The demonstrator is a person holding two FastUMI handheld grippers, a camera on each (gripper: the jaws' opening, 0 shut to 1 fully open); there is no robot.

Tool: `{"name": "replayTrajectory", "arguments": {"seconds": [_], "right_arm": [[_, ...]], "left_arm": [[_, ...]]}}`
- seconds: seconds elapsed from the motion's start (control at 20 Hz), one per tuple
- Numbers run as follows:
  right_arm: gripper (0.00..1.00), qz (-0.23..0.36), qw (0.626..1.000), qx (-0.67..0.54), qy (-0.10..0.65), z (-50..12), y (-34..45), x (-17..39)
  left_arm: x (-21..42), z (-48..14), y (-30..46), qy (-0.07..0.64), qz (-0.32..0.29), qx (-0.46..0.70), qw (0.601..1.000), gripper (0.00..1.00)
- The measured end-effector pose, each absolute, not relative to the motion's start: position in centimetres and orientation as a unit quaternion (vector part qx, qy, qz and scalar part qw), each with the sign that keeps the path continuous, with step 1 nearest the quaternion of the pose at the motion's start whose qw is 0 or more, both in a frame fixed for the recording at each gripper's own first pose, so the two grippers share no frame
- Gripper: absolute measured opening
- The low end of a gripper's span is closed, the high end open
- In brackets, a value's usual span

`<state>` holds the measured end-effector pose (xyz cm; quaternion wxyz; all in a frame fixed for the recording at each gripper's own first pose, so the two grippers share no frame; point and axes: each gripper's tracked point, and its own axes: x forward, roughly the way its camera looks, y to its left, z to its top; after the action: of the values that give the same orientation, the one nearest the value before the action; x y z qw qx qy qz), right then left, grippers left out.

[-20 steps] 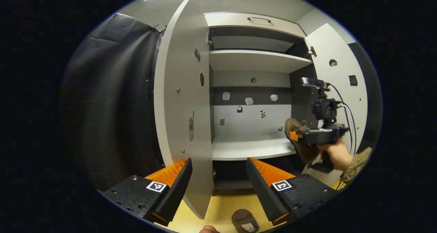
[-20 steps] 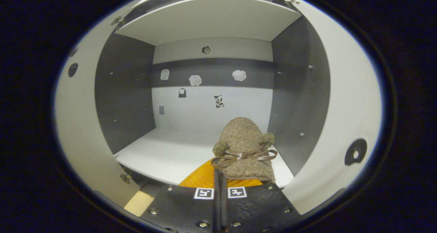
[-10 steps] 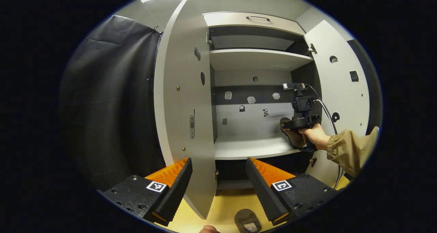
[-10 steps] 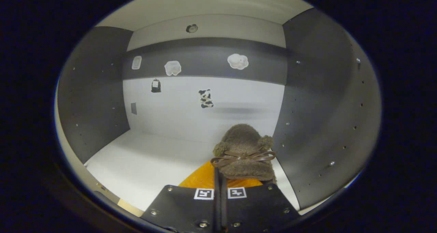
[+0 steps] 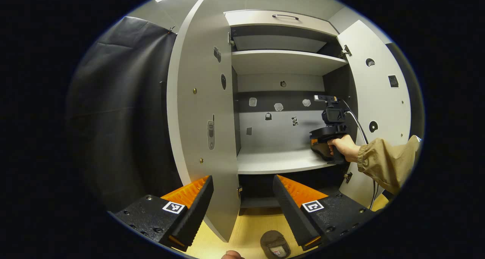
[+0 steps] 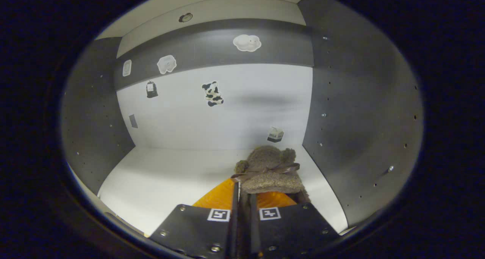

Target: Grab one shoe with the right hand and put it into the shoe cabinet, grab the other shoe with the left hand and put it into the shoe cabinet; then close the right door with the right hand and the left door with the left hand.

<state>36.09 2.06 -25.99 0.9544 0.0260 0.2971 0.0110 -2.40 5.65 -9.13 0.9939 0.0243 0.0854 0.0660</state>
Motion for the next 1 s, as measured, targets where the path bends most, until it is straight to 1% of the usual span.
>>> {"name": "replayTrajectory", "arguments": {"seconds": [0.1, 0.15, 0.2, 0.25, 0.4, 0.45, 0.55, 0.6, 0.65, 0.7, 0.8, 0.85, 0.9, 1.0], "right_arm": [[0.28, 0.021, 0.954, 0.016, 0.298, -25.4, 2.4, 35.2], [0.32, 0.025, 0.954, 0.006, 0.299, -25.1, 2.3, 34.5], [0.32, 0.030, 0.954, -0.004, 0.297, -24.7, 2.4, 33.8], [0.35, 0.032, 0.955, -0.017, 0.293, -24.0, 2.3, 32.9], [0.35, 0.040, 0.963, -0.036, 0.266, -20.8, 2.5, 29.9], [0.35, 0.044, 0.966, -0.035, 0.253, -19.4, 2.7, 28.7], [0.35, 0.053, 0.973, -0.034, 0.224, -16.2, 3.2, 26.2], [0.35, 0.061, 0.976, -0.031, 0.207, -14.4, 3.6, 24.9], [0.32, 0.069, 0.979, -0.026, 0.192, -12.7, 4.2, 23.5], [0.35, 0.075, 0.981, -0.021, 0.176, -11.0, 4.6, 22.2], [0.35, 0.086, 0.986, -0.014, 0.145, -7.8, 5.0, 19.6], [0.34, 0.091, 0.987, -0.013, 0.131, -6.4, 5.1, 18.3], [0.31, 0.093, 0.988, -0.015, 0.119, -5.0, 4.9, 17.1], [0.31, 0.095, 0.990, -0.014, 0.104, -3.2, 4.5, 15.0]], "left_arm": [[-2.5, -9.6, 5.5, 0.093, 0.063, 0.017, 0.994, 0.96], [-2.6, -9.9, 5.4, 0.097, 0.062, 0.015, 0.993, 0.97], [-2.7, -10.2, 5.4, 0.100, 0.061, 0.014, 0.993, 0.97], [-2.7, -10.5, 5.3, 0.104, 0.059, 0.013, 0.993, 0.97], [-3.1, -11.9, 4.5, 0.117, 0.049, 0.015, 0.992, 0.97], [-3.2, -12.5, 4.1, 0.124, 0.044, 0.015, 0.991, 0.98], [-3.4, -14.3, 3.2, 0.145, 0.030, 0.008, 0.989, 0.97], [-3.6, -15.6, 2.7, 0.160, 0.022, 0.001, 0.987, 0.97], [-3.9, -16.9, 2.2, 0.177, 0.015, -0.005, 0.984, 0.99], [-4.0, -18.5, 1.9, 0.194, 0.010, -0.009, 0.981, 0.98], [-4.4, -21.9, 1.6, 0.227, 0.006, -0.009, 0.974, 0.97], [-4.6, -23.7, 1.6, 0.246, 0.003, -0.005, 0.969, 0.97], [-4.9, -25.8, 1.7, 0.269, 0.001, -0.003, 0.963, 0.98], [-6.3, -29.0, 1.6, 0.307, -0.005, -0.002, 0.952, 0.98]]}}
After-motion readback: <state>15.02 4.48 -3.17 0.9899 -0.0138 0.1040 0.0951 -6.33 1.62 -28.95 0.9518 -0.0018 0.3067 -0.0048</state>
